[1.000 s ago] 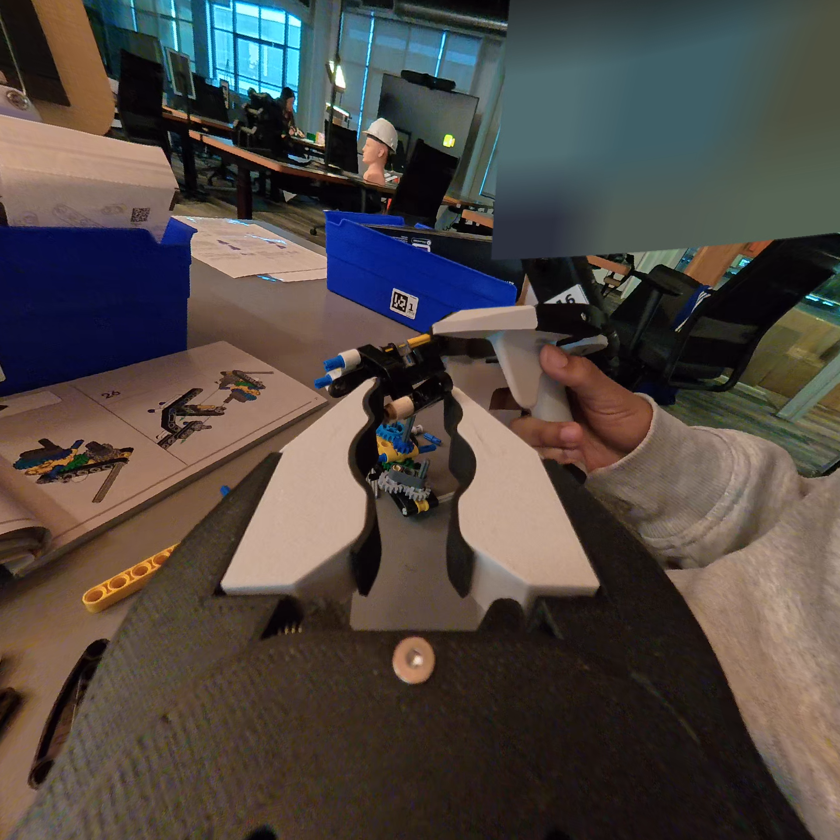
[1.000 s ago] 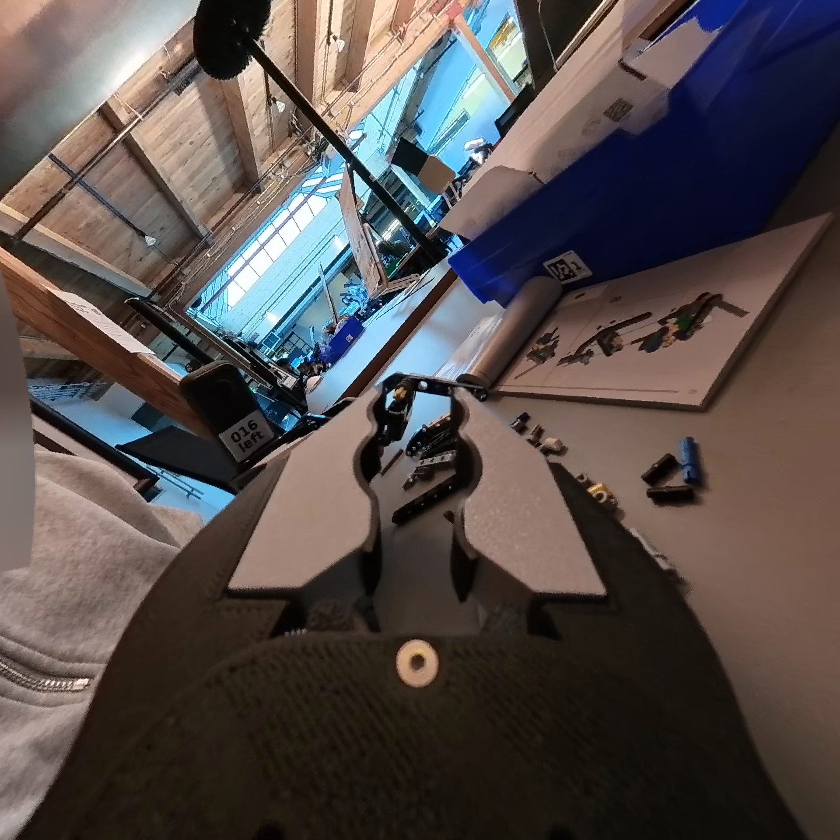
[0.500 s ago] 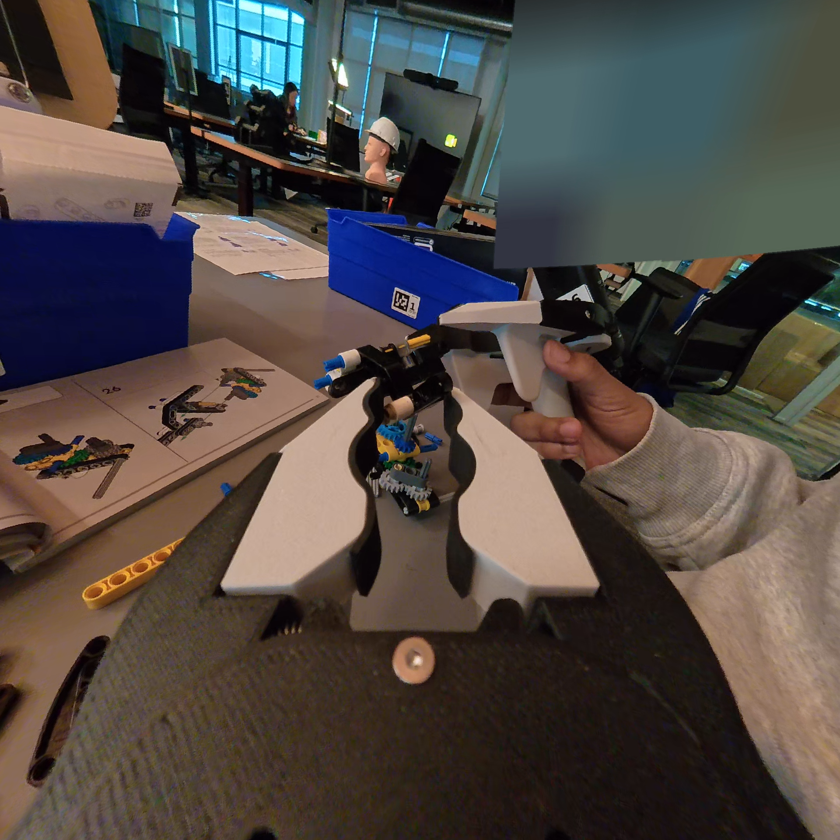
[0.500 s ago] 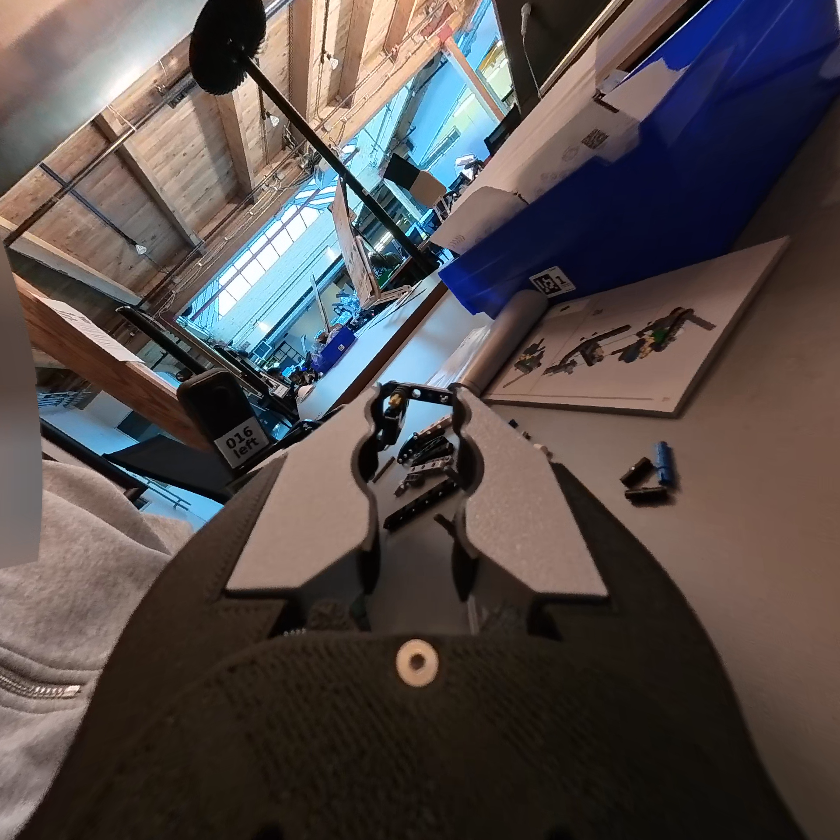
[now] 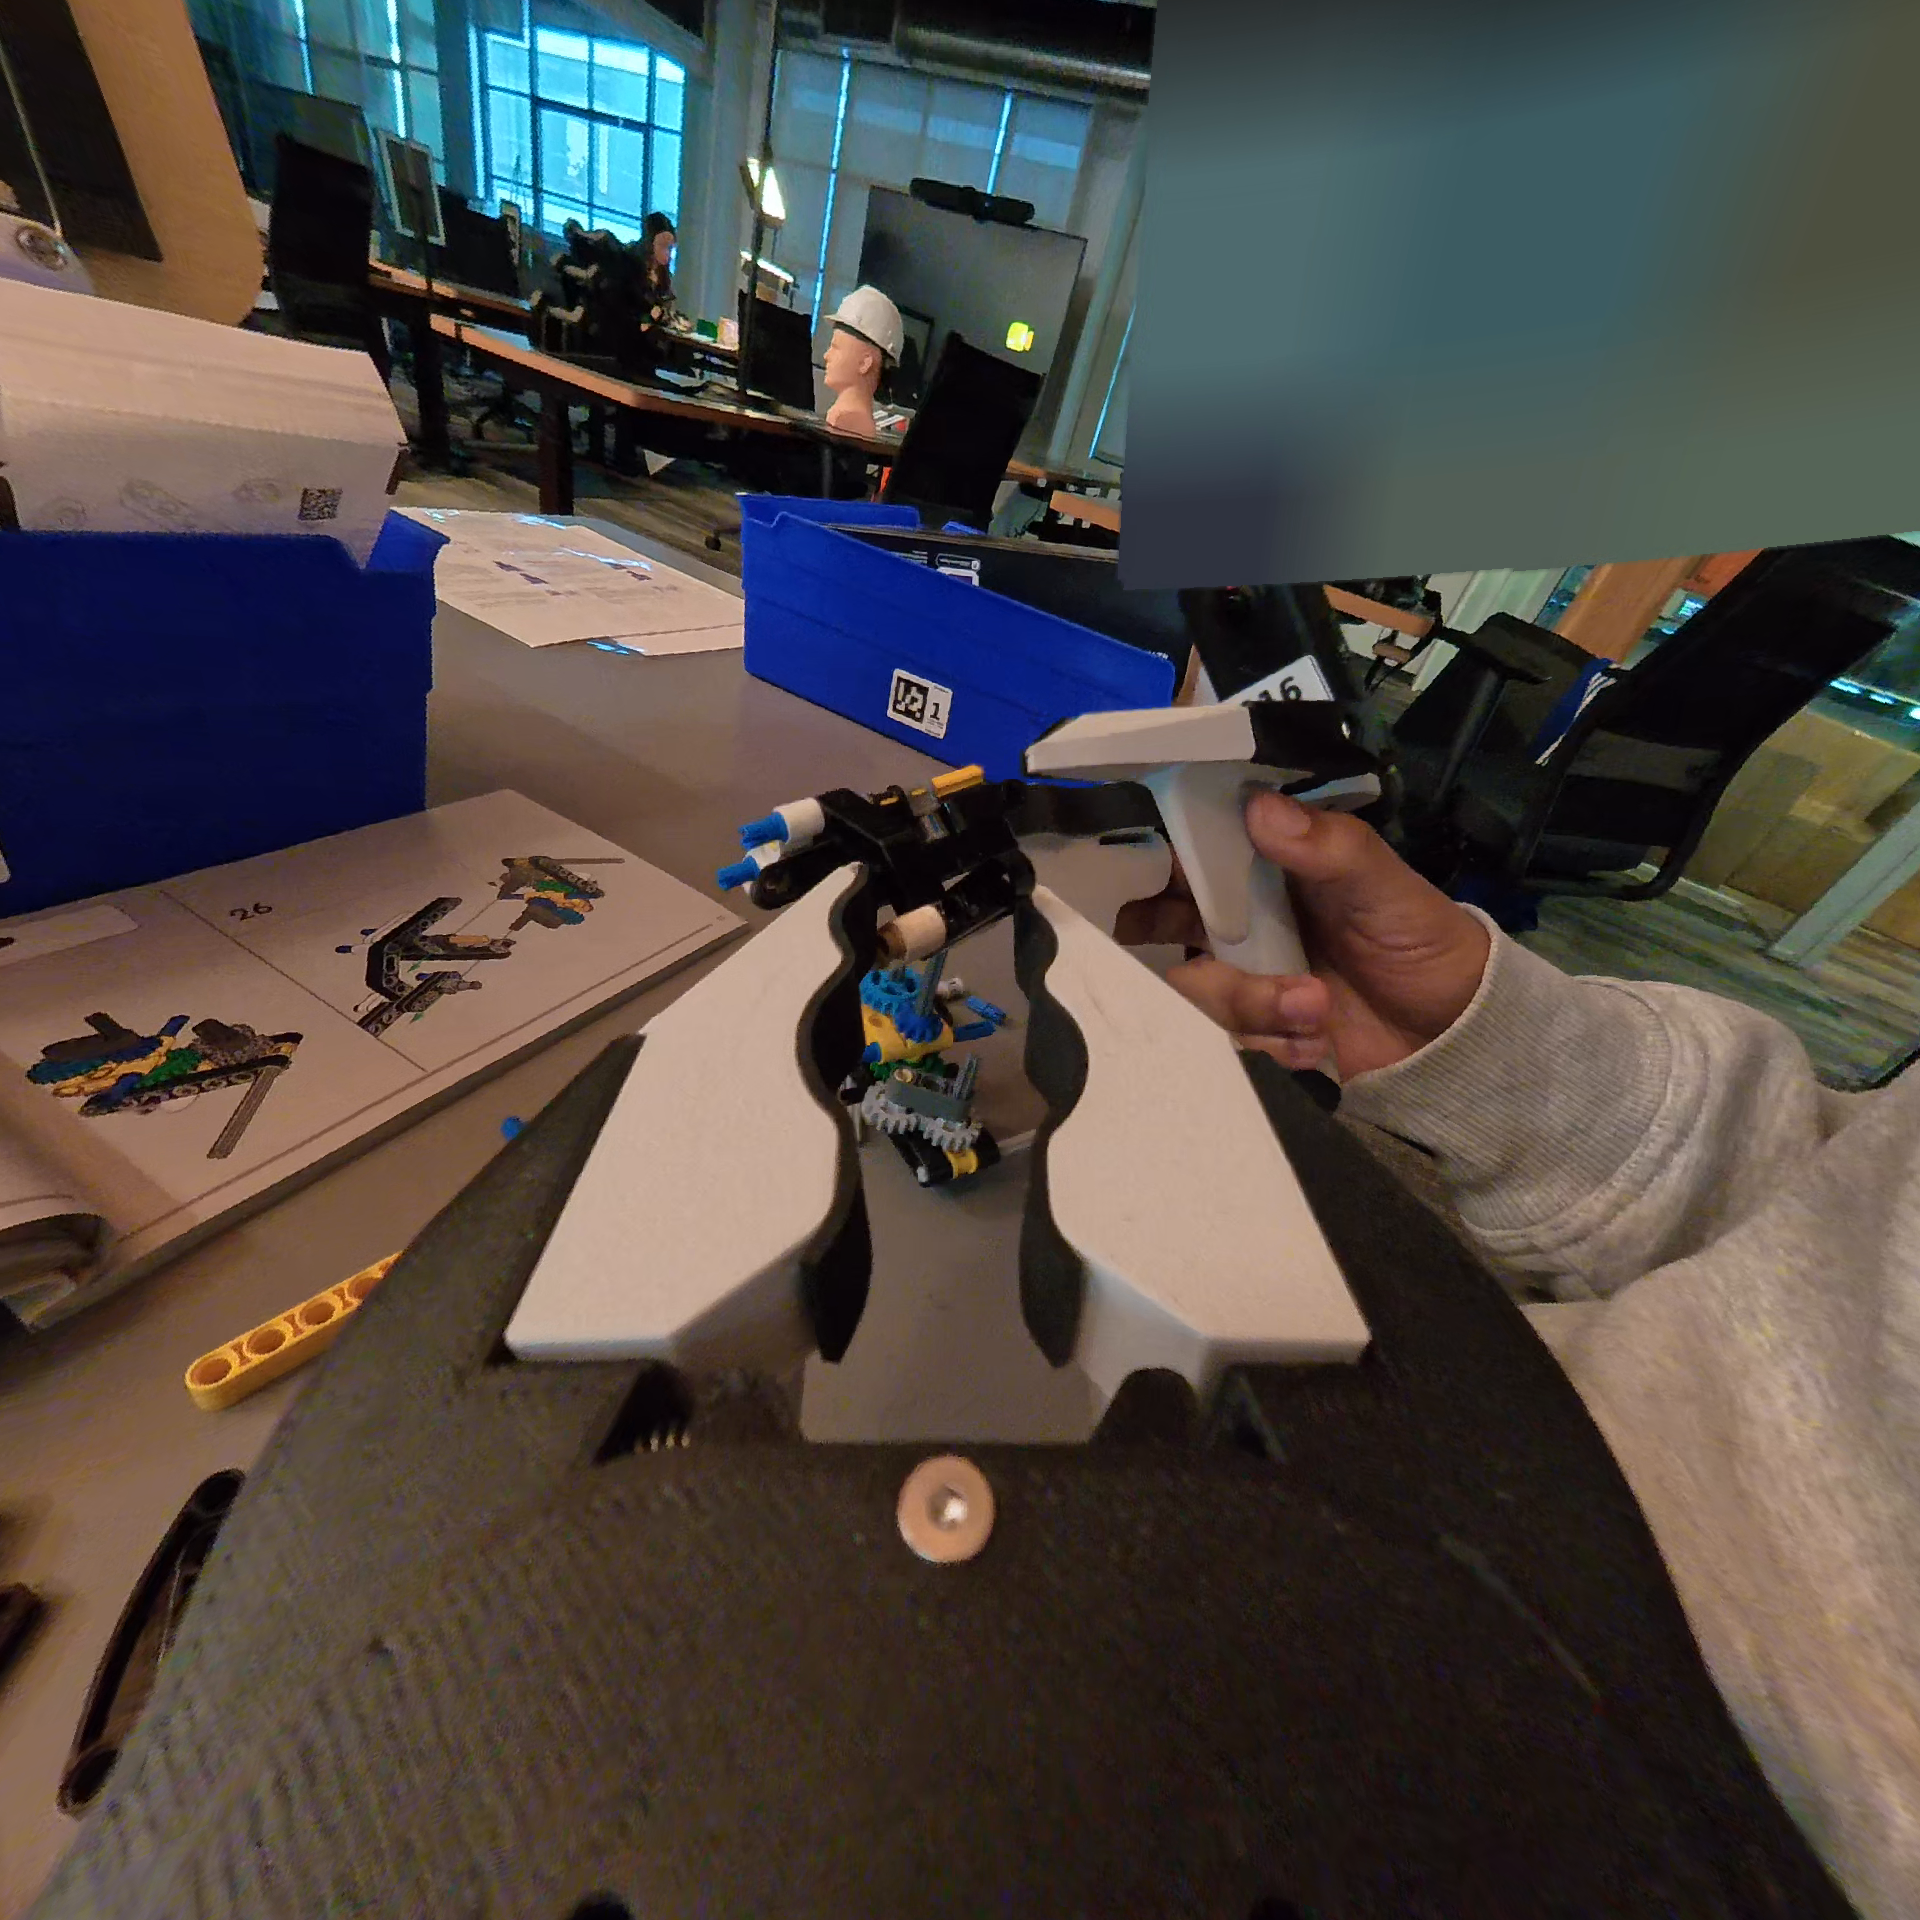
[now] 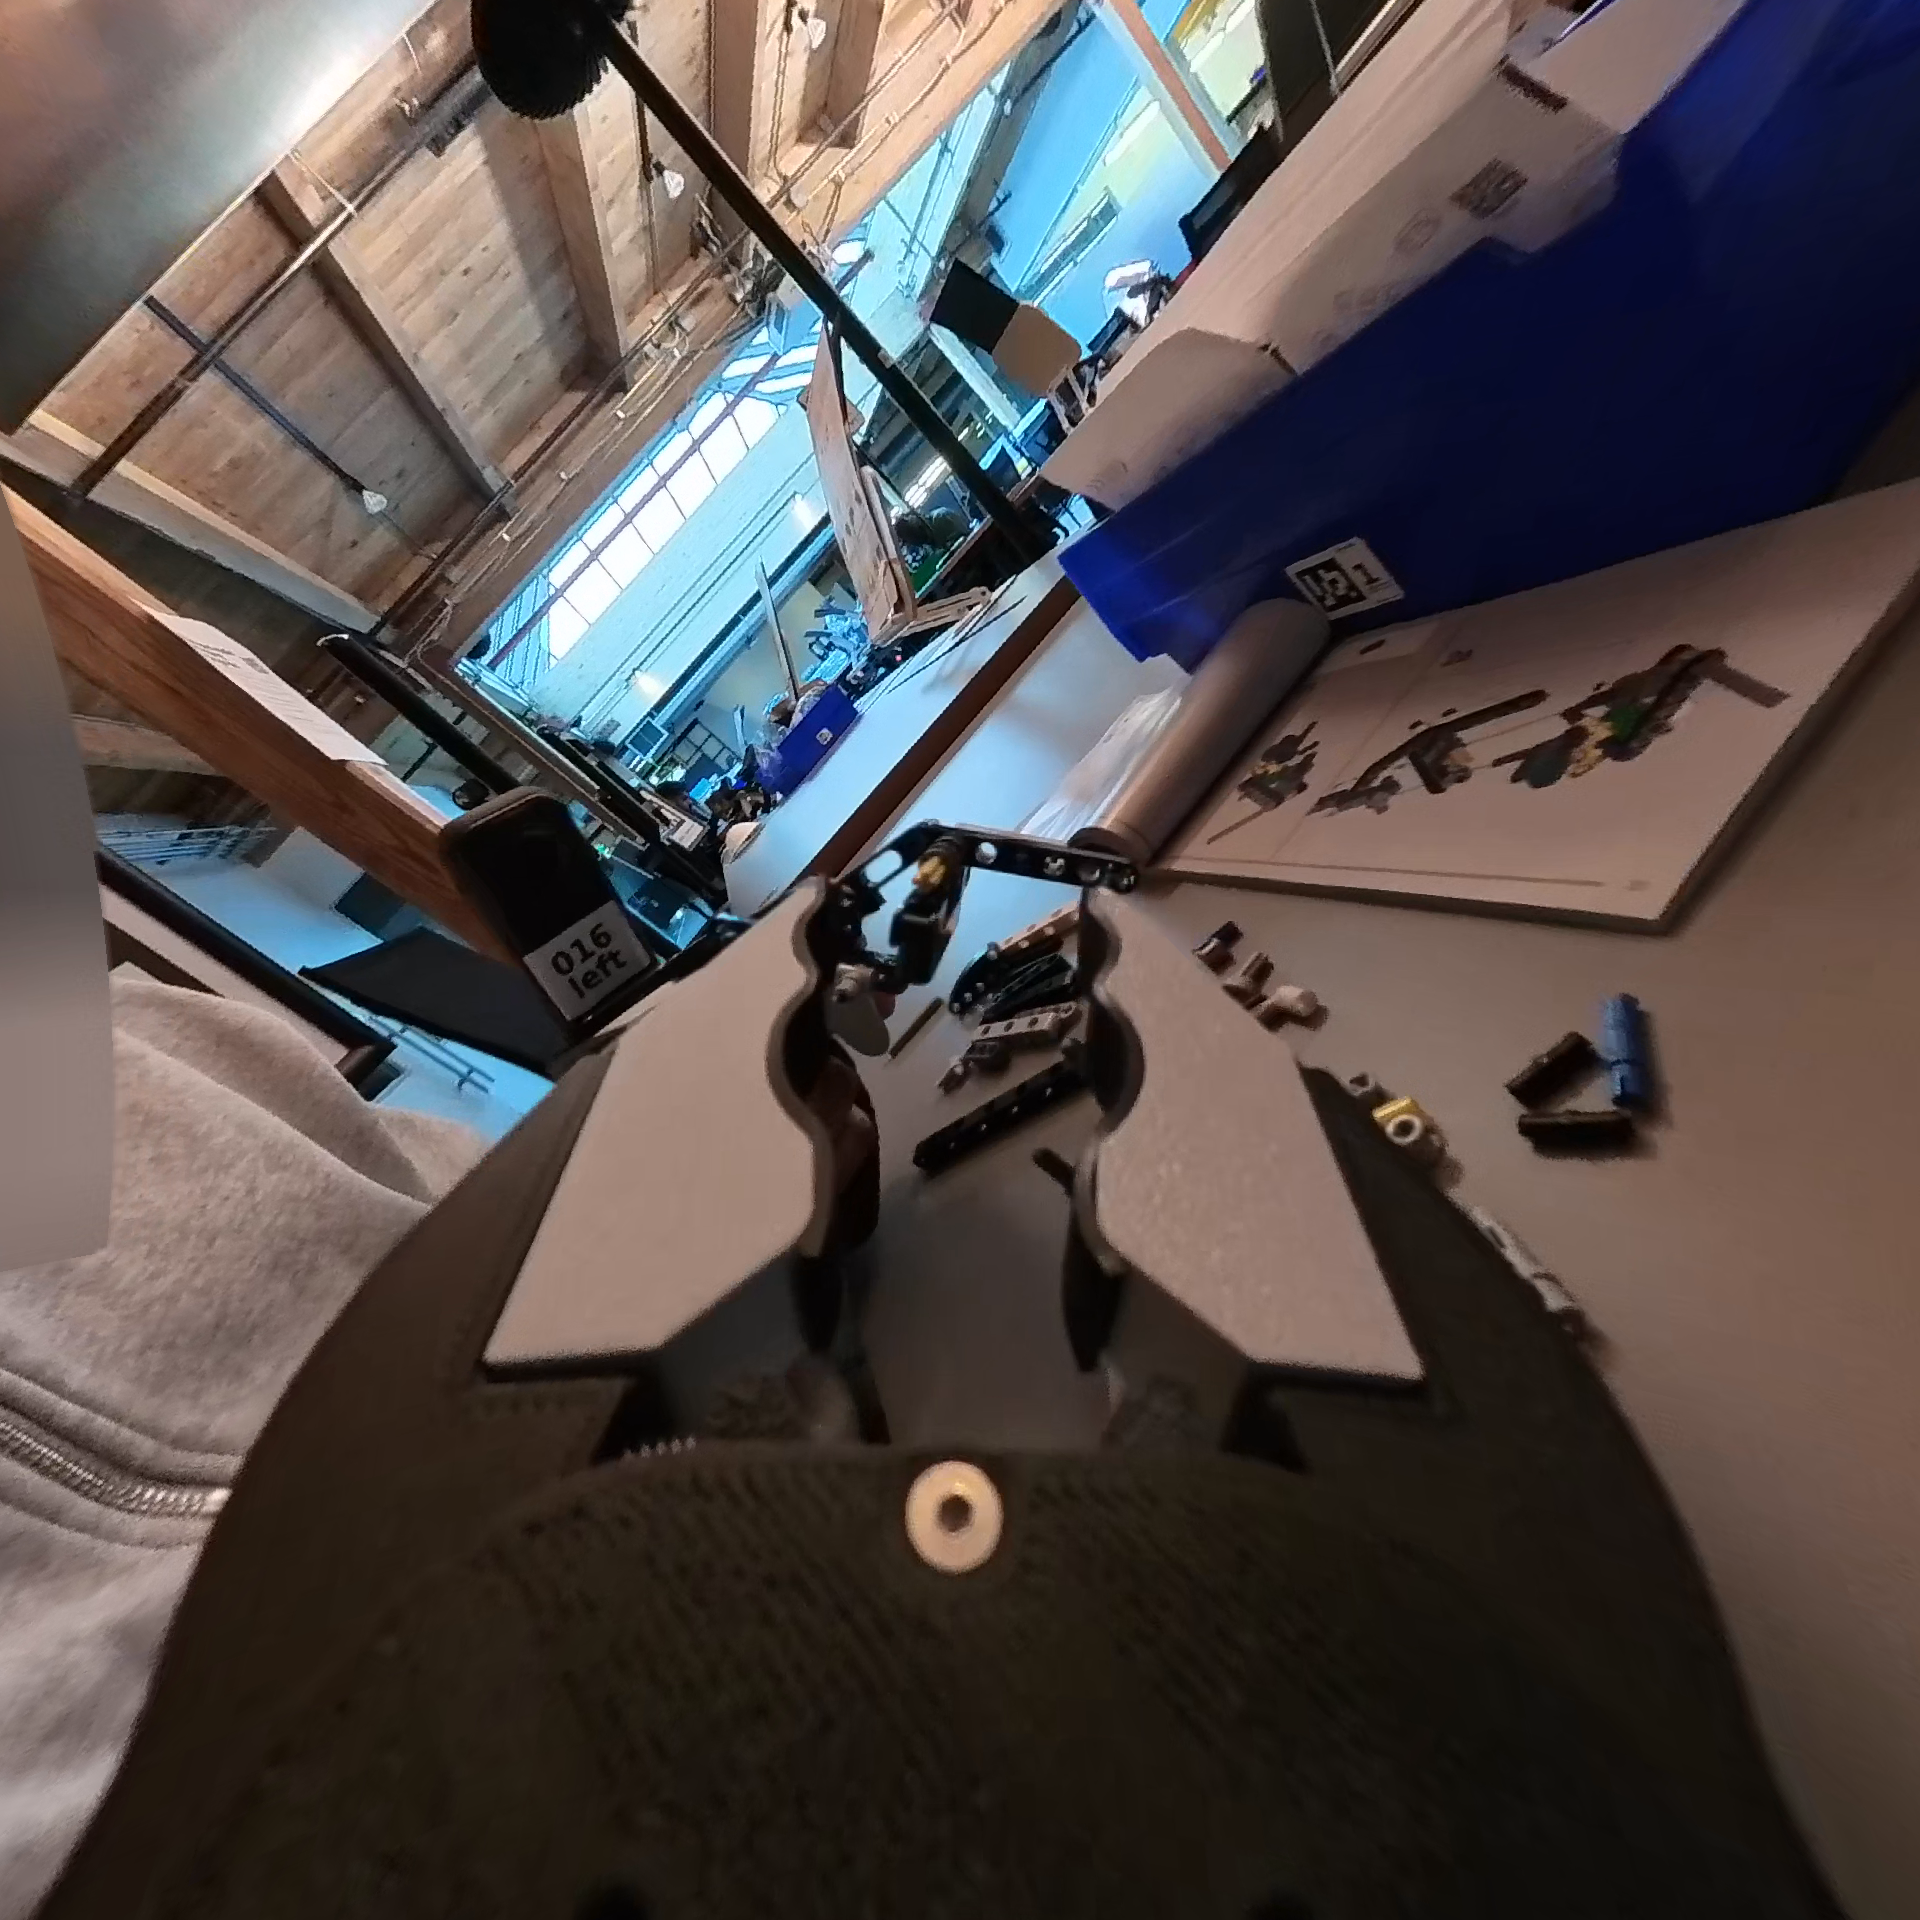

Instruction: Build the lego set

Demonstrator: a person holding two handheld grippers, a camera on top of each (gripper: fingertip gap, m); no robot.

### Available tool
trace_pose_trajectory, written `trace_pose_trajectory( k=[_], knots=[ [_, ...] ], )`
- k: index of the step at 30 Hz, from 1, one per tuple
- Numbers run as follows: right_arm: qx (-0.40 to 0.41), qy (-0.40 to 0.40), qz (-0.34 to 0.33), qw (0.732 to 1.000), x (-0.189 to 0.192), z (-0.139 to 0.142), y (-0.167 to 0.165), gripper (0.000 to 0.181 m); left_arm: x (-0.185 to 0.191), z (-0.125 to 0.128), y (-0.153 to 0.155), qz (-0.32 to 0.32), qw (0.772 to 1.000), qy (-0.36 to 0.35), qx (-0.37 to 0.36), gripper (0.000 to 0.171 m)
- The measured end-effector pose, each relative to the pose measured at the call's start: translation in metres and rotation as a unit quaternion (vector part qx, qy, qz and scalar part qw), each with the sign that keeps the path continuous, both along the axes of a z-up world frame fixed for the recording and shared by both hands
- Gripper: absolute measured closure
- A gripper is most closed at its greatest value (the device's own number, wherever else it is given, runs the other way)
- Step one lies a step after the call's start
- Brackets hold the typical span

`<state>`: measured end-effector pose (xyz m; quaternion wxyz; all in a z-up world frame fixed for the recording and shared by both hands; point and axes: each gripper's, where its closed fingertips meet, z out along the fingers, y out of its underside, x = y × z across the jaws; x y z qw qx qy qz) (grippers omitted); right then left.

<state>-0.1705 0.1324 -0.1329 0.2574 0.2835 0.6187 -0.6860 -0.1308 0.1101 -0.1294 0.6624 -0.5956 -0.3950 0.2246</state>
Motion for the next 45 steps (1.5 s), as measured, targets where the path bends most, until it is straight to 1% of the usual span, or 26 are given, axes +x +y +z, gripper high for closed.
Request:
trace_pose_trajectory(
  k=[2, 5, 6, 8, 10, 14, 19, 21, 23, 26, 28, 30, 34, 39, 45],
  knots=[
    [0.005, -0.002, 0.01, 1.0, 0.004, -0.001, -0.002, 0.137, 0.001, 0.001, 0.001, -0.004, 1.0, 0.004, 0.0, 0.148],
    [0.011, -0.008, 0.047, 0.999, 0.015, -0.004, -0.006, 0.143, 0.003, 0.002, 0.005, -0.014, 1.0, 0.01, 0.0, 0.148],
    [0.013, -0.009, 0.058, 0.998, 0.019, -0.004, -0.008, 0.146, 0.004, 0.003, 0.006, -0.018, 1.0, 0.011, -0.001, 0.148],
    [0.016, -0.004, 0.068, 0.998, 0.023, -0.005, -0.01, 0.158, 0.005, 0.003, 0.009, -0.025, 1.0, 0.014, -0.004, 0.148],
    [0.017, 0.006, 0.067, 0.998, 0.024, -0.004, -0.01, 0.171, 0.006, 0.002, 0.01, -0.026, 0.999, 0.017, -0.01, 0.148],
    [0.029, 0.024, 0.053, 0.998, 0.021, -0.005, -0.009, 0.174, 0.006, 0.001, 0.013, -0.033, 0.999, 0.012, -0.012, 0.146],
    [0.049, 0.057, 0.016, 0.997, 0.012, -0.007, -0.006, 0.176, 0.003, -0.004, 0.012, -0.035, 0.999, -0.012, 0.002, 0.129],
    [0.068, 0.084, -0.016, 0.994, 0.005, -0.008, -0.003, 0.176, 0.002, -0.006, 0.01, -0.042, 0.998, -0.034, 0.022, 0.129],
    [0.102, 0.131, -0.058, 0.984, -0.004, -0.01, 0.001, 0.176, -0.002, -0.007, 0.002, -0.035, 0.997, -0.056, 0.05, 0.133],
    [0.153, 0.227, -0.109, 0.956, -0.009, -0.008, 0.003, 0.176, -0.007, -0.007, -0.01, -0.031, 0.992, -0.08, 0.094, 0.136],
    [0.174, 0.282, -0.124, 0.936, -0.006, -0.006, -0.001, 0.176, -0.009, -0.01, -0.013, -0.035, 0.989, -0.098, 0.108, 0.135],
    [0.186, 0.318, -0.13, 0.92, 0.0, -0.005, -0.007, 0.176, -0.01, -0.014, -0.012, -0.036, 0.988, -0.107, 0.108, 0.135],
    [0.195, 0.345, -0.125, 0.909, 0.012, -0.004, -0.017, 0.176, -0.011, -0.019, -0.009, -0.031, 0.989, -0.113, 0.086, 0.14],
    [0.209, 0.373, -0.123, 0.896, 0.024, -0.005, -0.027, 0.176, -0.013, -0.025, -0.01, -0.018, 0.991, -0.119, 0.06, 0.154],
    [0.226, 0.403, -0.126, 0.878, 0.03, -0.007, -0.032, 0.175, -0.013, -0.023, -0.015, -0.006, 0.993, -0.106, 0.046, 0.163]
  ],
)
